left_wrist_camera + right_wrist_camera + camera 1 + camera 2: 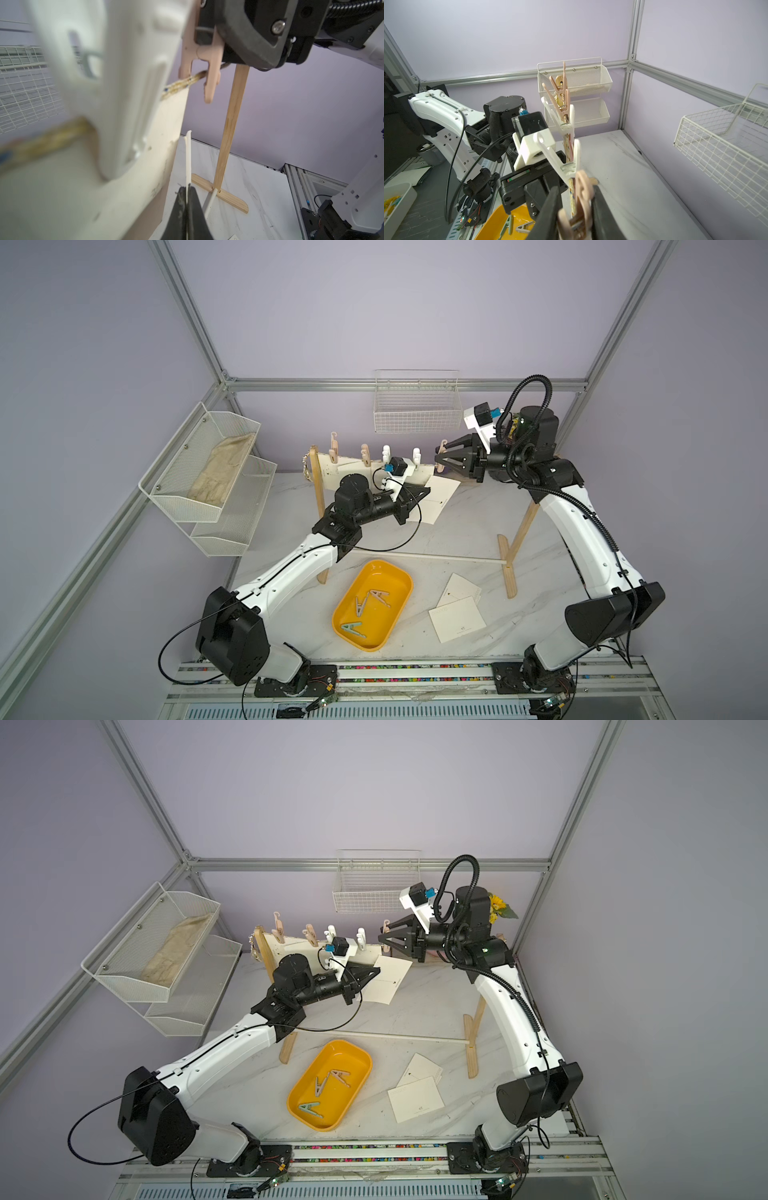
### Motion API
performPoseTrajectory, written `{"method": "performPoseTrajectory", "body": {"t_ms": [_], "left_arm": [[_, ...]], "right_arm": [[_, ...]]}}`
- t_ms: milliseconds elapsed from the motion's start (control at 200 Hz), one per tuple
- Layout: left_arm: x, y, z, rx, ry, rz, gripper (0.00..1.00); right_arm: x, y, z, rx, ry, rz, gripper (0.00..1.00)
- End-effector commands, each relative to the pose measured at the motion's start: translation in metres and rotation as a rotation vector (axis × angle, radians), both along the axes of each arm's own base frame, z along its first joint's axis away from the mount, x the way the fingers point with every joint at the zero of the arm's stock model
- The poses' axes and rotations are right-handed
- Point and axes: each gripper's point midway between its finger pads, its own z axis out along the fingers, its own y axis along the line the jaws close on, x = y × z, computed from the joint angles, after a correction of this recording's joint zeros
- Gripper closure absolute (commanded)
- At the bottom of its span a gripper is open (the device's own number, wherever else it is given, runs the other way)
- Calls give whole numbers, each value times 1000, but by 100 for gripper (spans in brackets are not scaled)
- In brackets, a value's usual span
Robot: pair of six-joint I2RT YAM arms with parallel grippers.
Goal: Remove the postcards from the strings
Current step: Remove the clamp from the clothesline.
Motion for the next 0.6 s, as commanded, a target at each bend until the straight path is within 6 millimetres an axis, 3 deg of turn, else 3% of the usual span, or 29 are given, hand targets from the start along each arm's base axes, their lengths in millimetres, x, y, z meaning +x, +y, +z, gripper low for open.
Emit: {"method": "performPoseTrajectory", "body": {"t_ms": [0,285,395,495,590], "left_arm": [[-22,12,28,-47,-59,-23,95],[-62,22,22,-26,-71,-112,96],[-83,32,31,-32,-114,-130,99],[-106,61,60,-59,-240,-31,100],[-117,110,88,-98,-378,223,95]], "right_arm": [[-8,-6,38,55,-134,-68,82],[2,-33,80,133,-313,-332,83],[-15,-34,87,147,-319,-301,82],[-34,-24,74,125,-253,-244,80],[-60,-11,50,96,-224,-228,78]]}}
